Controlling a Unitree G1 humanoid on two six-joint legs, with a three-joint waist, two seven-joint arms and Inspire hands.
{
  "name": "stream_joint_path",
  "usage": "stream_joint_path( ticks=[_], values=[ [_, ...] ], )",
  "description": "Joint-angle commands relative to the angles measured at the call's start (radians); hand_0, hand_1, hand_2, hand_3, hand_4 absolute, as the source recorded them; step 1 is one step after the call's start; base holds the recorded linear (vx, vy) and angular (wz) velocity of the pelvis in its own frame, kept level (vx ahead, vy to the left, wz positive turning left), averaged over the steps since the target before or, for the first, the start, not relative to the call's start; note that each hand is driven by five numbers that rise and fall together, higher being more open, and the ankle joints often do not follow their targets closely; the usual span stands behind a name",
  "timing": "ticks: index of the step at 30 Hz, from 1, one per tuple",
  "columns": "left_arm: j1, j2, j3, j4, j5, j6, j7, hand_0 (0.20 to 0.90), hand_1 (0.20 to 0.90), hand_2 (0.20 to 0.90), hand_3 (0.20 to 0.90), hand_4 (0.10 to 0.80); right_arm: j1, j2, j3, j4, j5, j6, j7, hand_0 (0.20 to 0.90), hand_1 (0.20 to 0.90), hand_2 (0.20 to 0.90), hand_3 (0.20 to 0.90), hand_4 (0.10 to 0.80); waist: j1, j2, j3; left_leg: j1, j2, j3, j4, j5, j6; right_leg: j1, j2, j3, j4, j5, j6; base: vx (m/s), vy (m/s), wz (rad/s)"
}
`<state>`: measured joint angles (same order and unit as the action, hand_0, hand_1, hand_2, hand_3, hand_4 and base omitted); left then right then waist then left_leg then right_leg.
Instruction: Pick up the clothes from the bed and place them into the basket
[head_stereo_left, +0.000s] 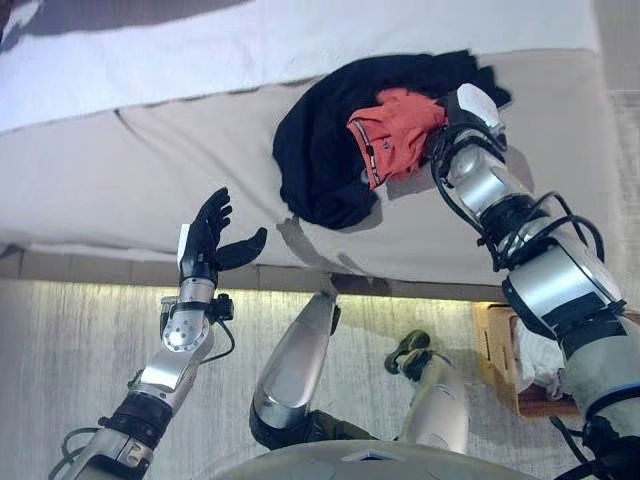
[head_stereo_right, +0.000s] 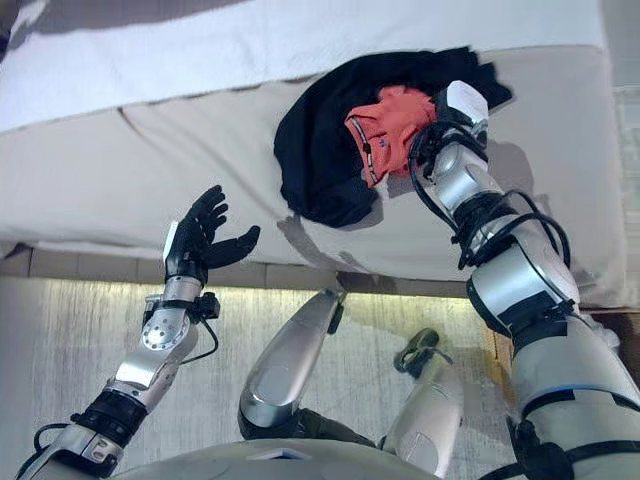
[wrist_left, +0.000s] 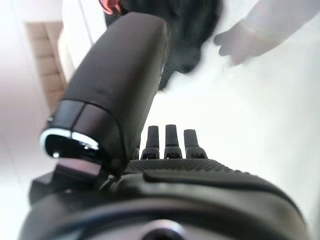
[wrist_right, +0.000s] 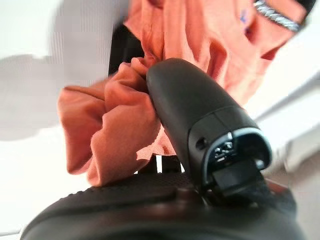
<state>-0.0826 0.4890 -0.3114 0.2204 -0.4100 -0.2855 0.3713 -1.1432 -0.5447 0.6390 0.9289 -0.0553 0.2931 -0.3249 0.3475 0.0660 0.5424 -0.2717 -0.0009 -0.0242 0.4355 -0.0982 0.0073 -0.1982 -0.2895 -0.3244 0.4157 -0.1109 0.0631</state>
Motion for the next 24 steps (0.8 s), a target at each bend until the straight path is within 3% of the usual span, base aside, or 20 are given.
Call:
stream_joint_path(
  ticks=[1,6,13,24],
  values=[
    [-0.012,0.021,0.051,-0.044,0.063,-0.044,0.05,0.9,0.9,0.9,0.9,0.8,-0.074,-0.139,-0.026,-0.161,0.029,-0.068,-0.123,0.3,0.3,0.3,0.2,0.1,-0.044,-0.056,-0.119,0.102,0.009,0.004,-0.178,0.023,0.01,0.123,0.02,-0.009,-0.078,0.046,-0.009,0.012,-0.027,-0.13],
    [0.001,0.012,0.062,-0.014,0.078,0.004,0.029,0.9,0.9,0.9,0.9,0.8,-0.015,-0.208,-0.098,-0.211,0.088,-0.114,-0.117,0.3,0.3,0.3,0.2,0.1,-0.089,-0.078,-0.227,0.226,0.031,0.031,-0.331,0.076,-0.011,0.226,0.061,0.01,-0.223,0.088,0.003,0.108,0.0,-0.17],
    [0.011,0.002,0.058,0.054,0.08,-0.008,-0.016,0.9,0.9,0.9,0.9,0.8,-0.017,-0.29,-0.148,-0.212,0.108,-0.137,-0.105,0.3,0.3,0.3,0.2,0.1,-0.128,-0.098,-0.351,0.323,0.06,0.067,-0.488,0.133,-0.043,0.309,0.104,0.018,-0.385,0.128,0.019,0.064,-0.006,-0.13],
    [-0.015,-0.02,0.049,0.107,0.047,-0.009,-0.079,0.9,0.9,0.9,0.9,0.8,0.092,-0.356,-0.234,-0.26,0.122,-0.109,-0.06,0.3,0.3,0.3,0.2,0.1,-0.217,-0.111,-0.405,0.366,0.082,0.137,-0.523,0.122,-0.057,0.319,0.138,0.062,-0.464,0.154,0.017,0.001,-0.004,-0.14]
  ],
)
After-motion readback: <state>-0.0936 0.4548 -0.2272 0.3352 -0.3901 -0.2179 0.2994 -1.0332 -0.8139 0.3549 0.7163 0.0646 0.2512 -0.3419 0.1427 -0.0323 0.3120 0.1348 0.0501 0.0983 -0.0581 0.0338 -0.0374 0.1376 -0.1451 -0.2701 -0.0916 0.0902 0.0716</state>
